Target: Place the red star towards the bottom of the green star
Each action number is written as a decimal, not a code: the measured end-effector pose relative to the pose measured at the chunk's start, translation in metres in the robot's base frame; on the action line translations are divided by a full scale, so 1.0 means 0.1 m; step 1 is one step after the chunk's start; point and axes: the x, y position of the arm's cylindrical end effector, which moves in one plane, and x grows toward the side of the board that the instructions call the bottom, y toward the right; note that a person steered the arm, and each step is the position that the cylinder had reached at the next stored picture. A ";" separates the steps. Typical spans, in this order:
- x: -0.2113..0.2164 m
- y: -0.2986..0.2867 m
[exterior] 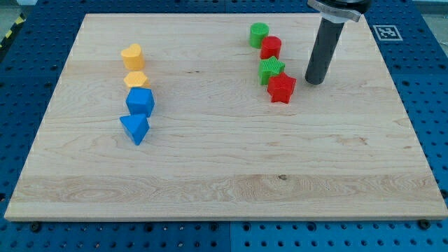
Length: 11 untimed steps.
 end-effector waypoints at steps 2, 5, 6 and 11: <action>0.19 -0.23; 0.57 -0.17; 0.76 0.12; -0.59 0.06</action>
